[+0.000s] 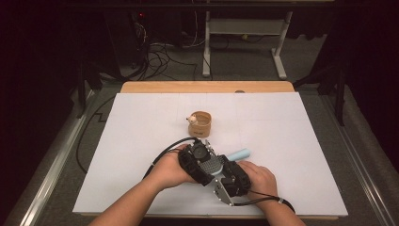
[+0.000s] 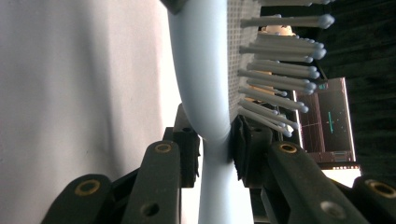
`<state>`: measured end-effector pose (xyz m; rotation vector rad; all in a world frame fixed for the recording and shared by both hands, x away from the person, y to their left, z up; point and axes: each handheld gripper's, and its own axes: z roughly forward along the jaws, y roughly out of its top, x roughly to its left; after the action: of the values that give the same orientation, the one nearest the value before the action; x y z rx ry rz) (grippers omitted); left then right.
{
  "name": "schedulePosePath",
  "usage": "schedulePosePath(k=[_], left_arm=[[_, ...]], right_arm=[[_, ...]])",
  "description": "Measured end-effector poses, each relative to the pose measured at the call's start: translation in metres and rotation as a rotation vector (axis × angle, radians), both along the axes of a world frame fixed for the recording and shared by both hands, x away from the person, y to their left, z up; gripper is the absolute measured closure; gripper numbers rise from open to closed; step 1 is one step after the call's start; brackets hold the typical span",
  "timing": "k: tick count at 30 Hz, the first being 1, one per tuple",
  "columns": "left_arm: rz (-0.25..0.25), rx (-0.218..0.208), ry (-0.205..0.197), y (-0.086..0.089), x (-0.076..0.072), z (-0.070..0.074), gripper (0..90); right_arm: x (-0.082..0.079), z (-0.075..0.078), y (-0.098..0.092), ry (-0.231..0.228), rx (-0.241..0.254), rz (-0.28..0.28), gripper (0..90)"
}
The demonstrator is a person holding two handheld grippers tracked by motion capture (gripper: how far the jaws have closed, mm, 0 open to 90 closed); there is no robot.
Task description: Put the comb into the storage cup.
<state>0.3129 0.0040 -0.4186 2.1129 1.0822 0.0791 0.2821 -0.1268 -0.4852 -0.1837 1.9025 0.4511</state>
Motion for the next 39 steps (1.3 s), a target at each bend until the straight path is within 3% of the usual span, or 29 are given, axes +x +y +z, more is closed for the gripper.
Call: schedulePosePath(k=[5,18,31,39], left_arm=[[0.003,-0.011,0.006,0.0,0.001,0.002,20.0],[-0.009,-0.028,0.004,0.003,0.001,0.005,15.4],[-0.004,-0.037,-0.045,0.01,-0.001,0.01,1.6],[0.006,-0.036,-0.052,0.02,-0.002,0.009,0.3]], right_arm=[[0.0,0.0,0.0,-0.024,-0.012,0.001,75.9],[0.0,-0.001,0.001,-0.026,-0.031,0.002,78.3],[0.001,0.0,0.0,-0.032,-0.035,-0.019,78.4],[0.002,0.001,-0.003,-0.024,-0.023,-0.032,78.3]])
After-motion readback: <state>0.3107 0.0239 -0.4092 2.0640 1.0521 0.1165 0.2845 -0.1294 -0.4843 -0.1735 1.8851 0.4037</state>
